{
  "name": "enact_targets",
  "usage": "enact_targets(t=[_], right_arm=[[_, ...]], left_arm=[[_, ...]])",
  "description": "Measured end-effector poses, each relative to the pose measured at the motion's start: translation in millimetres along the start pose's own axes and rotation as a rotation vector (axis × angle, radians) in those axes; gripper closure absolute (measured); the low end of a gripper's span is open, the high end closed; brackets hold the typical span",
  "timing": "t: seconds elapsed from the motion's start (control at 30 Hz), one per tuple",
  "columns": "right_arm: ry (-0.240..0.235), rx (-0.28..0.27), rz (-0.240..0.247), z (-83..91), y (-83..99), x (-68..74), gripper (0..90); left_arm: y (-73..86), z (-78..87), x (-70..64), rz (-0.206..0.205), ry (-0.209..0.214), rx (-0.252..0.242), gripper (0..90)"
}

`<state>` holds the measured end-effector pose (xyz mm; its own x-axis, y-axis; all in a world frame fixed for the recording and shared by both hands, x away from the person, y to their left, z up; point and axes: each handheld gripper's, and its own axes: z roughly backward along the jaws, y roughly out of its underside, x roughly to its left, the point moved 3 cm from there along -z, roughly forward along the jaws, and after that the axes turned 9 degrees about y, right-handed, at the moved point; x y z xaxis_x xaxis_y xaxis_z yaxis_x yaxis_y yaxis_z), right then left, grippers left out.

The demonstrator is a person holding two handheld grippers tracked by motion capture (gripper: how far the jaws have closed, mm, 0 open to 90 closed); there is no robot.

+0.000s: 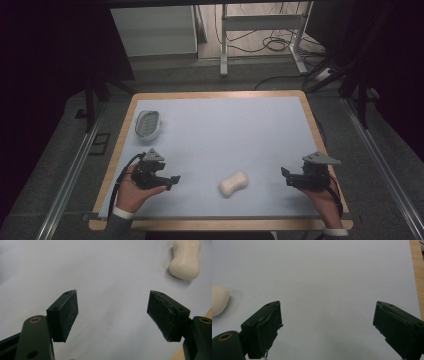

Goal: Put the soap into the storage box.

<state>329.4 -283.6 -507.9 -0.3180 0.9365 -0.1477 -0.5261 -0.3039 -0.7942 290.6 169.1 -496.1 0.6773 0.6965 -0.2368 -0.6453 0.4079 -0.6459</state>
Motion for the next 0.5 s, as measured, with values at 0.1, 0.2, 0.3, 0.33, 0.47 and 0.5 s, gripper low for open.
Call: enact_targets(t=[0.1, 0.2, 0.3, 0.33, 0.47, 0.5], right_arm=[[0.0, -0.003, 0.002, 0.7, -0.5, 0.5, 8.2], [-0.001, 0.0, 0.01, -0.1, -0.2, 2.2, 8.1], [-0.004, 0.006, 0.017, -1.9, 0.6, 3.8, 8.1], [-0.002, 0.006, 0.018, -2.6, 1.0, 3.8, 8.1], [-0.002, 0.007, 0.014, -2.3, 1.4, 2.8, 8.2], [-0.002, 0.007, 0.014, -2.3, 1.4, 2.8, 8.2]], left_arm=[[-5.8, -3.0, -8.4, -0.032, 0.007, -0.013, 26.0], [-10.6, -7.6, -14.9, -0.052, 0.017, -0.001, 26.1], [-15.0, -12.4, -19.5, -0.067, 0.023, 0.008, 26.1], [-17.2, -16.2, -21.4, -0.07, 0.023, 0.016, 26.1], [-19.8, -22.1, -24.9, -0.079, 0.03, 0.03, 26.0], [-20.6, -24.0, -26.1, -0.082, 0.031, 0.036, 26.0]])
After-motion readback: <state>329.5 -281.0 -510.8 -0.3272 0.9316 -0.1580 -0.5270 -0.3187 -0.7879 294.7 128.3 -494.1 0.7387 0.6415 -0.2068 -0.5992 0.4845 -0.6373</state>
